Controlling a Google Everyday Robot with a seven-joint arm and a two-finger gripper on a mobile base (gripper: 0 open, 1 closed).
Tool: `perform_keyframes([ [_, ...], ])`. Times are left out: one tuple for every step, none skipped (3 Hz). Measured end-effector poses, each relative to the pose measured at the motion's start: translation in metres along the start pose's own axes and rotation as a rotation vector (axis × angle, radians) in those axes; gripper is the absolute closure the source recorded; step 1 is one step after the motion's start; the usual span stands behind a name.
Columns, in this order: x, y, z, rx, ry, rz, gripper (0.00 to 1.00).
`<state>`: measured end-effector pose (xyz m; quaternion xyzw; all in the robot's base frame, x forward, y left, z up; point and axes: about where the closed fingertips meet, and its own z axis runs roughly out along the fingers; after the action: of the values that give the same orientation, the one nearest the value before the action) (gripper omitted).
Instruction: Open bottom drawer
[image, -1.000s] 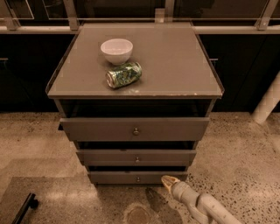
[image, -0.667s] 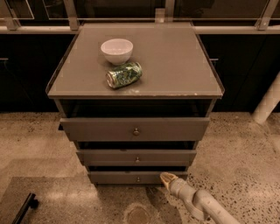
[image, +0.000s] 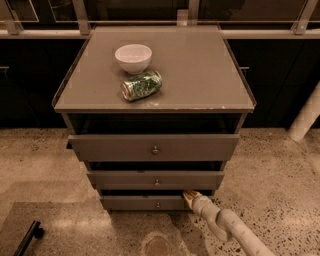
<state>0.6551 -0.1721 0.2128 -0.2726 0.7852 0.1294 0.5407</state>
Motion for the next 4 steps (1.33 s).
perform_keyframes([
  [0.0,-0.009,0.018,0.018,0.008,-0.003,1.0],
  [0.005,-0.015,0.046,0.027,0.041,-0.006,1.0],
  [0.005,-0.015,0.046,0.027,0.042,-0.007,1.0],
  [0.005,-0.013,0.047,0.002,0.055,-0.028,1.0],
])
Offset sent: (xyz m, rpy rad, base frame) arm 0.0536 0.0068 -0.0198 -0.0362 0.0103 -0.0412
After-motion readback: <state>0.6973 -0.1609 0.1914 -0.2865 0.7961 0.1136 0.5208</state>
